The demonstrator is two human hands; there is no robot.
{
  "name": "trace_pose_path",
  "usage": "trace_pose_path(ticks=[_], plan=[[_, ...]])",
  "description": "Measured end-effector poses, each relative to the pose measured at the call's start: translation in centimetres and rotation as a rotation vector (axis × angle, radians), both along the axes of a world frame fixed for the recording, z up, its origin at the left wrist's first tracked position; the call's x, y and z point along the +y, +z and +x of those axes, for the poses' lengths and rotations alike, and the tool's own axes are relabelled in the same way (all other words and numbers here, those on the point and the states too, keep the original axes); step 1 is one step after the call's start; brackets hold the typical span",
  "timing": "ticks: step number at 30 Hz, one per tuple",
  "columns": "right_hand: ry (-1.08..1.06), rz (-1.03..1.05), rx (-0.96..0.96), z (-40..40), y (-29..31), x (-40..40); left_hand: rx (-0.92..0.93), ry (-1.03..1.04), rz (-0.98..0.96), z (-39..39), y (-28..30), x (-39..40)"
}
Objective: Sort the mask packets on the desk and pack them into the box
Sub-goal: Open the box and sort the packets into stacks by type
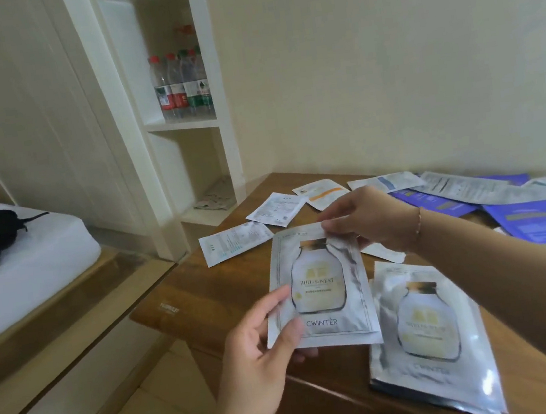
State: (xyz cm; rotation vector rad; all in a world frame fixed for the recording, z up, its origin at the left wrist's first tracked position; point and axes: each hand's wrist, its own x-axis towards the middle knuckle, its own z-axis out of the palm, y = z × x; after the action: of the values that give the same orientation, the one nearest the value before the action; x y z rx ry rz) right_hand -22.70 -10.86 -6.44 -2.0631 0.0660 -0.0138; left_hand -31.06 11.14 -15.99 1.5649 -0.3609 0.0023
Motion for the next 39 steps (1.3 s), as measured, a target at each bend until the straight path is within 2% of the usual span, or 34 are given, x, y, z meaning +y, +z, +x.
trace_pose_path(ticks=[4,8,11,17,19,23,25,26,28,30,32,34,37,39], plan=[[-0.132,0.054,0.023,-2.9,-1.2,-4.3,-0.105,-0.073,0.134,-0.9,-0.6,-1.8],[-0.263,-0.067,0.034,-6.3,-2.7,-8.2,-0.233,-0.090,0.293,-1.5,-1.8,-4.7],[-0.318,-0.132,0.024,-7.6,-3.6,-9.7,-0.395,-0.081,0.406,-1.5,-3.4,-5.9],[-0.330,-0.332,-0.130,-7.7,-5.6,-10.4,-0.702,-0.073,0.402,-0.8,-5.0,-6.8],[-0.316,-0.389,-0.161,-7.7,-5.8,-10.5,-0.742,-0.071,0.376,-0.5,-5.3,-6.6],[-0.249,-0.515,-0.164,-7.8,-6.7,-10.9,-0.741,-0.046,0.378,-0.5,-5.5,-6.1],[-0.311,-0.508,-0.205,-8.4,-7.4,-10.9,-0.714,-0.047,0.383,-0.9,-5.1,-5.9],[-0.363,-0.484,-0.259,-9.0,-7.9,-10.6,-0.652,-0.043,0.355,-1.2,-4.5,-6.0],[-0.382,-0.375,-0.314,-10.8,-8.3,-9.0,-0.368,-0.073,0.241,-1.3,-2.6,-6.7],[-0.283,-0.372,-0.190,-12.5,-8.8,-7.0,-0.096,-0.164,0.236,-0.6,-1.5,-7.9],[-0.196,-0.623,-0.049,-13.4,-9.1,-5.6,-0.037,-0.243,0.363,0.1,-0.8,-9.2],[-0.179,-0.782,0.045,-13.4,-9.4,-5.2,-0.065,-0.285,0.529,0.2,-0.7,-10.2],[-0.184,-0.791,0.089,-13.3,-9.8,-5.2,-0.118,-0.265,0.783,-0.2,-1.1,-10.8],[-0.168,-0.775,0.094,-13.4,-10.1,-5.2,-0.144,-0.244,0.861,-0.4,-1.1,-11.0]])
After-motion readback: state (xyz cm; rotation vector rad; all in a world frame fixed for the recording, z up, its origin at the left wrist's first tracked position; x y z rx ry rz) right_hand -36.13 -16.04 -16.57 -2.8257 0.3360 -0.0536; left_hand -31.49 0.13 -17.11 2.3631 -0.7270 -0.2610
